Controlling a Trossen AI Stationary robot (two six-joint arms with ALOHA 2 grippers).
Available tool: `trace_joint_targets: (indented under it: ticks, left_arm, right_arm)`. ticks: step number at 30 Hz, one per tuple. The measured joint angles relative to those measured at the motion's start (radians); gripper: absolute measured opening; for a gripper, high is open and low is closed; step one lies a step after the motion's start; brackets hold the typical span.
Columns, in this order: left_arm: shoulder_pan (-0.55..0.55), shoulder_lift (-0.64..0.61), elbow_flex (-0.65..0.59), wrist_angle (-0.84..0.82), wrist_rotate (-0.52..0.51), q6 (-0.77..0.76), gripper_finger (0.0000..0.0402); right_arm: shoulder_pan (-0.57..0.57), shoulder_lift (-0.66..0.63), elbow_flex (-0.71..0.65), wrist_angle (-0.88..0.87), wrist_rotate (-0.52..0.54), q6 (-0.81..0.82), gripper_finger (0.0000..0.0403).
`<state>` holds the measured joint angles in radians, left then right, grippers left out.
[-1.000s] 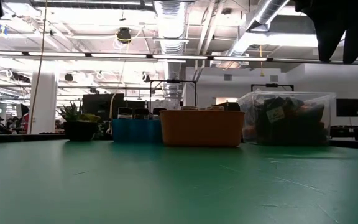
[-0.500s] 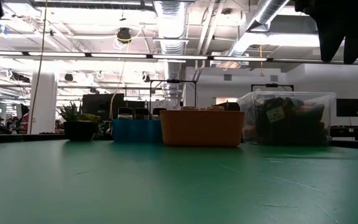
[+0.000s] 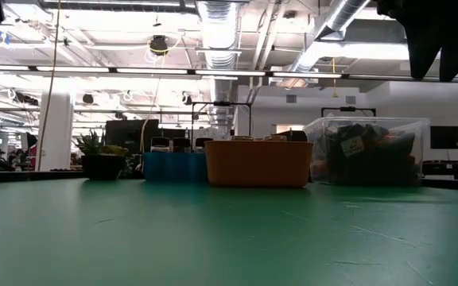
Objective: Sort spices by type
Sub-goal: Put the green seasoning bottle into the yellow bin, then return to Home Position
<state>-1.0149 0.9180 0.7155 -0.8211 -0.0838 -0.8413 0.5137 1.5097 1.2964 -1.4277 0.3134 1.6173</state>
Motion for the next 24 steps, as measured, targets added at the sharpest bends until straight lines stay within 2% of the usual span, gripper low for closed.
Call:
trace_joint_targets:
  ticks: [6, 11, 16, 19, 24]
  left_arm:
    - [0.000, 0.000, 0.001, 0.064, 0.032, 0.003, 0.0279]
    - [0.000, 0.000, 0.007, 0.057, 0.080, -0.006, 0.0279]
    - [0.005, -0.002, 0.074, -0.010, 0.110, -0.004, 0.0279]
    - [0.026, -0.002, 0.129, -0.076, 0.059, 0.021, 0.0279]
    - [0.101, -0.002, 0.197, -0.172, -0.111, 0.032, 0.0279]
  right_arm:
    - [-0.001, 0.000, 0.000, 0.000, 0.000, 0.002, 0.0292]
    - [-0.001, 0.000, 0.000, 0.001, 0.000, 0.005, 0.0292]
    - [-0.002, 0.000, 0.000, 0.035, 0.001, 0.004, 0.0292]
    - [-0.006, -0.003, -0.001, 0.117, 0.005, -0.028, 0.0292]
    - [-0.013, -0.026, -0.001, 0.268, 0.094, -0.120, 0.0292]
